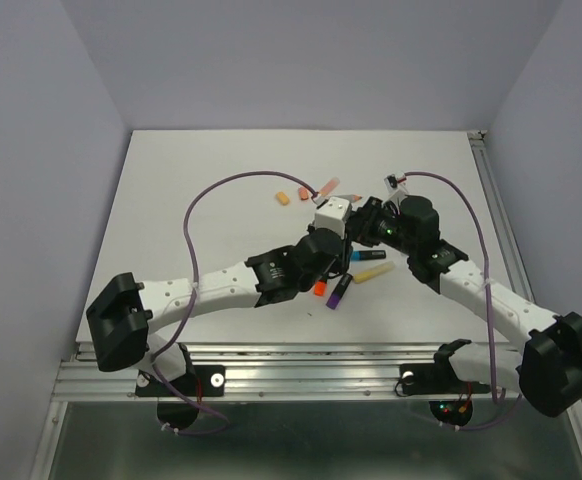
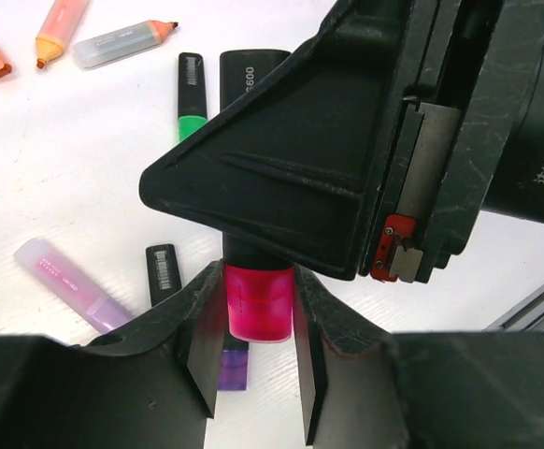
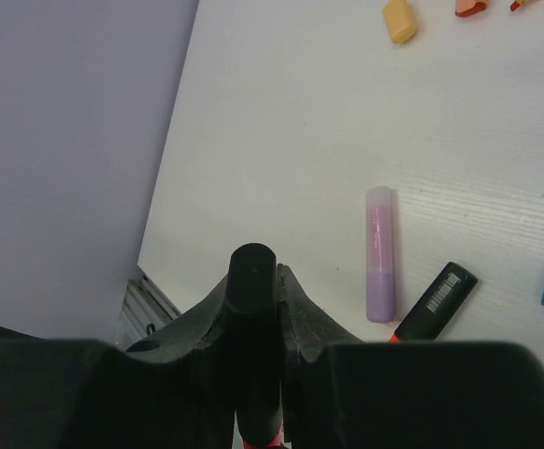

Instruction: Open the pen caps

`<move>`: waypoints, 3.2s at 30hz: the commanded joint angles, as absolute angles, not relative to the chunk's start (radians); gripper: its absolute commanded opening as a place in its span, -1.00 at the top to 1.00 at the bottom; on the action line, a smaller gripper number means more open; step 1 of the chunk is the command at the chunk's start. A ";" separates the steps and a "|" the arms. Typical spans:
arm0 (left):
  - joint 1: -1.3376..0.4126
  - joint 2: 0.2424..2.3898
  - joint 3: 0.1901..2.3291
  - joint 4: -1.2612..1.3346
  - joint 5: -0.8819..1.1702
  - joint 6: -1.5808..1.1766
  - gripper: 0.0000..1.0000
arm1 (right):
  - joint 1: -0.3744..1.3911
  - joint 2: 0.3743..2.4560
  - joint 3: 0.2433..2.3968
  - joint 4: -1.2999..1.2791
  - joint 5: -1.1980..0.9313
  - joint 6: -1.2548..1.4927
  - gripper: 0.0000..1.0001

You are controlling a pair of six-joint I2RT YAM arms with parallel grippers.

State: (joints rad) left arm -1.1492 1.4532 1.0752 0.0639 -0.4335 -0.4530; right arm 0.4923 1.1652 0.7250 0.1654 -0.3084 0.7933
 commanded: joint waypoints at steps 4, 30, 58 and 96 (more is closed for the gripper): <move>-1.128 1.418 1.131 0.040 -0.352 -0.457 -0.64 | 0.499 1.131 0.735 0.163 -0.279 0.750 0.99; -0.917 1.166 0.712 0.638 0.426 -0.544 -0.71 | 0.508 1.124 0.650 0.672 -0.722 0.962 0.99; -0.900 1.118 0.577 0.825 0.549 -0.744 1.00 | 0.525 1.203 0.764 0.628 -0.289 0.640 0.99; -0.698 1.418 1.086 0.002 -0.175 -0.557 1.00 | 0.167 1.584 0.988 0.447 -0.180 0.595 0.99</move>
State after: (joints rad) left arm -0.7631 1.2957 0.9291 0.2050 0.0433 -0.6182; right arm 0.1715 1.5806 1.0046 0.4690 -0.2020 0.6235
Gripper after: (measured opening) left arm 0.312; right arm 0.231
